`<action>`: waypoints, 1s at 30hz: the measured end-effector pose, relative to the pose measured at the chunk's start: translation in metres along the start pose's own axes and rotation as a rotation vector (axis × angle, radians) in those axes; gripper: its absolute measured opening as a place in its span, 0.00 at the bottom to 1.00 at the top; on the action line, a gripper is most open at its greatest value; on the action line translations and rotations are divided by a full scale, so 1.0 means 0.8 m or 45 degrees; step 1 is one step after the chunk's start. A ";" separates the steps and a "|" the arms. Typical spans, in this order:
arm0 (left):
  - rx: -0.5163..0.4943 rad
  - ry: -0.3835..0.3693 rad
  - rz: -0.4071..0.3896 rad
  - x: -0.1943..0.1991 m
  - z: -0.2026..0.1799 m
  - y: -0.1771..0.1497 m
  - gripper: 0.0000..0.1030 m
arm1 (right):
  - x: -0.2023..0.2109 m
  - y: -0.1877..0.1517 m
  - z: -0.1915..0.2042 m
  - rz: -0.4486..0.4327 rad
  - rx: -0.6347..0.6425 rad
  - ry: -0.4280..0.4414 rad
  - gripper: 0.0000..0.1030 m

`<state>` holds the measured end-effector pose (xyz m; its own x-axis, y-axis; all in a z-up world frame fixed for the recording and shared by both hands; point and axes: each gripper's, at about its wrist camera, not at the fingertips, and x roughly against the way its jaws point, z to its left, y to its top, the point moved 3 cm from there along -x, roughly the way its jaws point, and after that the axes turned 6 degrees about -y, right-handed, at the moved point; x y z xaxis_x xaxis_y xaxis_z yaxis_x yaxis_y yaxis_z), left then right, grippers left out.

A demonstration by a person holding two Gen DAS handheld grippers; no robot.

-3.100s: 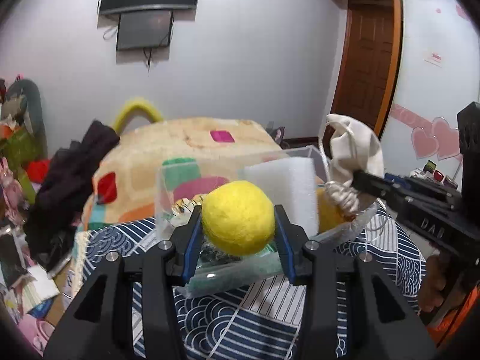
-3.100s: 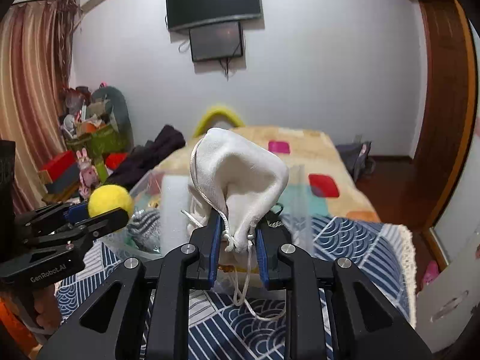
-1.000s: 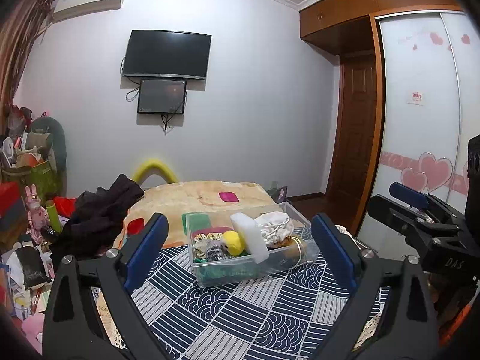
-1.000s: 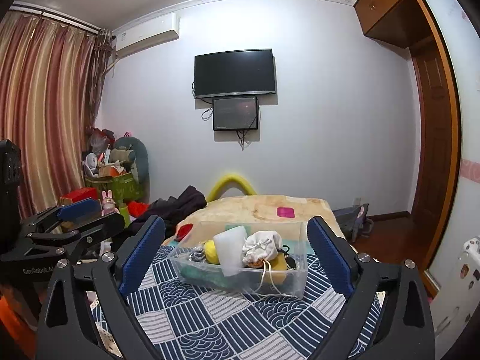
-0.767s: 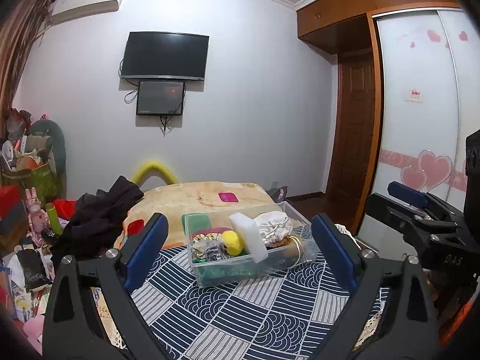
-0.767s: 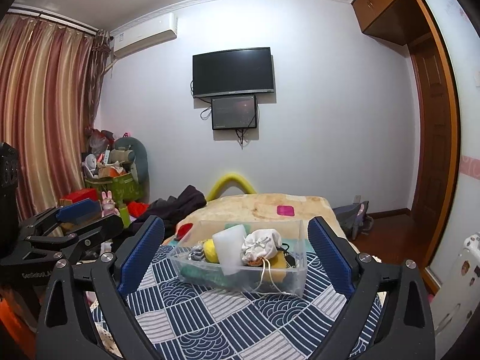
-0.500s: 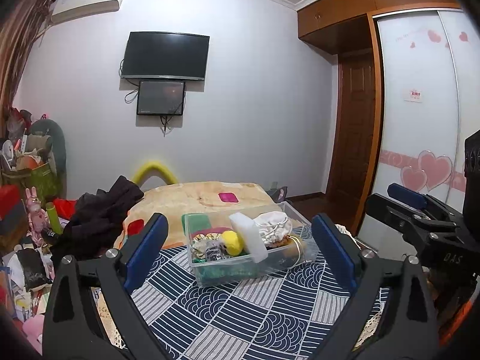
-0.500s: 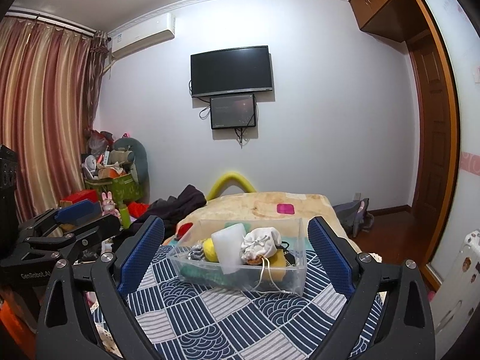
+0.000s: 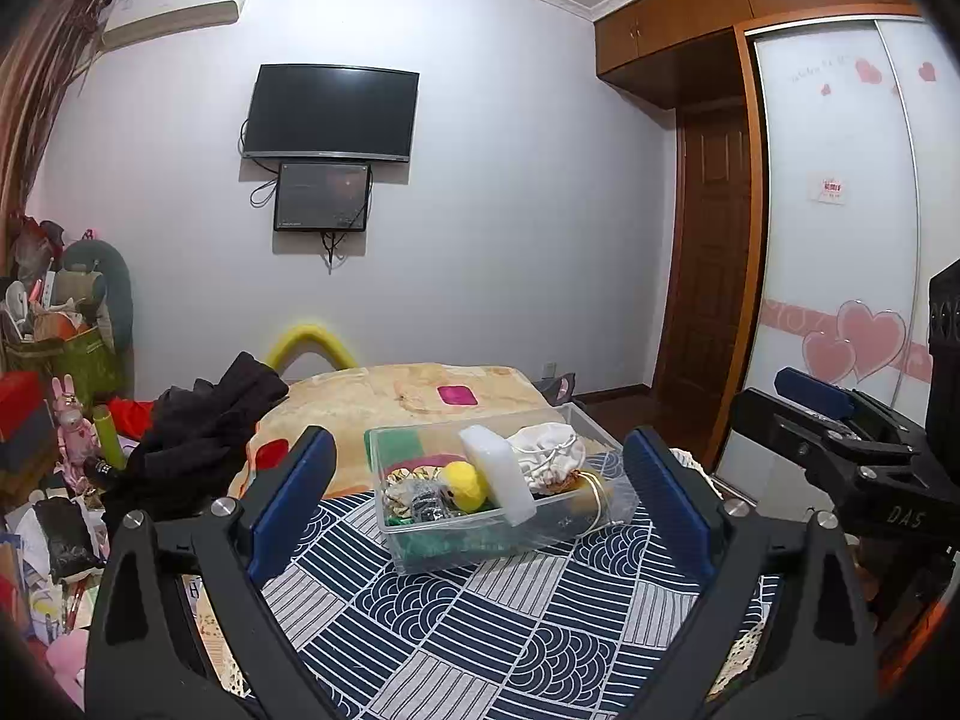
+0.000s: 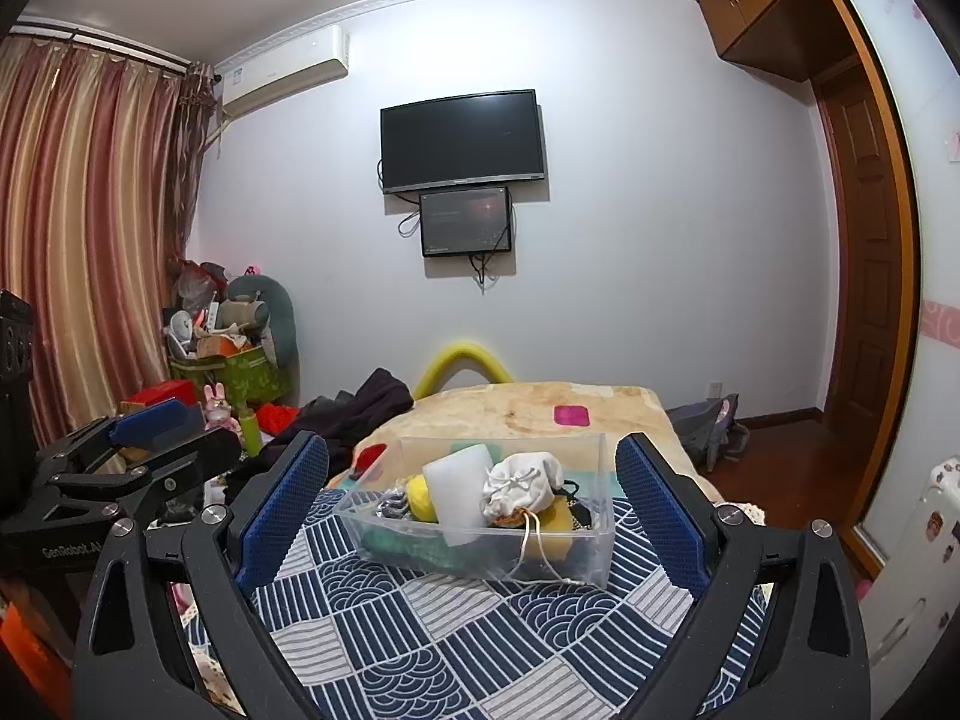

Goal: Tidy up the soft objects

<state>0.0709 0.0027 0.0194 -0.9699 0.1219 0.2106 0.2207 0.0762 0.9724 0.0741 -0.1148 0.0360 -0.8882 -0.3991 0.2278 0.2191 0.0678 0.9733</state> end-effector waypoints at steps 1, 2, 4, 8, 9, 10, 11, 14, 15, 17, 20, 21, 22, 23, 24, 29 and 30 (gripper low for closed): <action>0.000 0.001 -0.001 0.000 0.000 0.000 0.95 | 0.000 0.000 0.000 0.003 -0.003 0.002 0.94; -0.001 0.000 0.000 0.000 0.000 0.000 0.95 | 0.001 0.000 -0.001 0.005 -0.006 0.002 0.94; 0.001 0.000 0.000 0.000 0.000 0.000 0.95 | 0.001 0.000 -0.002 0.006 -0.008 -0.001 0.94; 0.000 -0.002 -0.002 0.000 -0.001 0.000 0.95 | 0.002 0.000 -0.001 0.008 -0.013 -0.001 0.94; 0.000 -0.005 -0.002 0.000 -0.001 0.000 0.95 | 0.002 0.000 -0.001 0.009 -0.014 0.000 0.94; 0.000 -0.008 -0.003 -0.001 -0.001 0.000 0.95 | 0.002 -0.001 -0.001 0.010 -0.013 -0.001 0.94; 0.001 -0.009 -0.004 0.000 -0.001 0.000 0.95 | 0.002 -0.001 0.000 0.011 -0.012 -0.002 0.94; 0.004 -0.012 -0.001 -0.001 -0.002 0.000 0.95 | 0.001 -0.001 0.001 0.013 -0.012 -0.001 0.94; 0.004 -0.007 -0.002 -0.002 -0.002 0.000 0.95 | 0.001 -0.001 0.001 0.013 -0.012 0.000 0.94; 0.002 0.001 -0.002 -0.001 -0.001 0.000 0.95 | 0.001 -0.001 0.002 0.011 -0.009 0.001 0.94; 0.003 -0.015 0.011 -0.002 -0.001 -0.001 0.95 | 0.002 -0.001 0.003 0.012 -0.003 0.006 0.94; 0.002 -0.021 0.016 -0.002 -0.002 -0.001 0.95 | 0.001 -0.001 0.003 0.013 -0.001 0.007 0.94; 0.002 -0.027 0.021 -0.003 -0.002 -0.001 0.95 | 0.001 -0.002 0.004 0.013 0.001 0.008 0.94; 0.004 -0.032 0.026 -0.003 -0.003 -0.001 0.95 | 0.001 -0.002 0.004 0.014 0.002 0.009 0.94; 0.005 -0.036 0.029 -0.003 -0.002 -0.001 0.95 | 0.000 -0.001 0.004 0.015 0.003 0.010 0.94; -0.001 -0.042 0.041 -0.003 -0.004 -0.001 0.95 | -0.001 -0.001 0.004 0.018 0.007 0.015 0.94; -0.006 -0.040 0.037 -0.002 -0.005 -0.001 0.95 | 0.000 -0.002 0.005 0.018 0.008 0.016 0.94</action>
<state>0.0722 -0.0017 0.0190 -0.9594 0.1551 0.2355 0.2482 0.0678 0.9663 0.0724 -0.1112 0.0346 -0.8799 -0.4092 0.2415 0.2294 0.0792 0.9701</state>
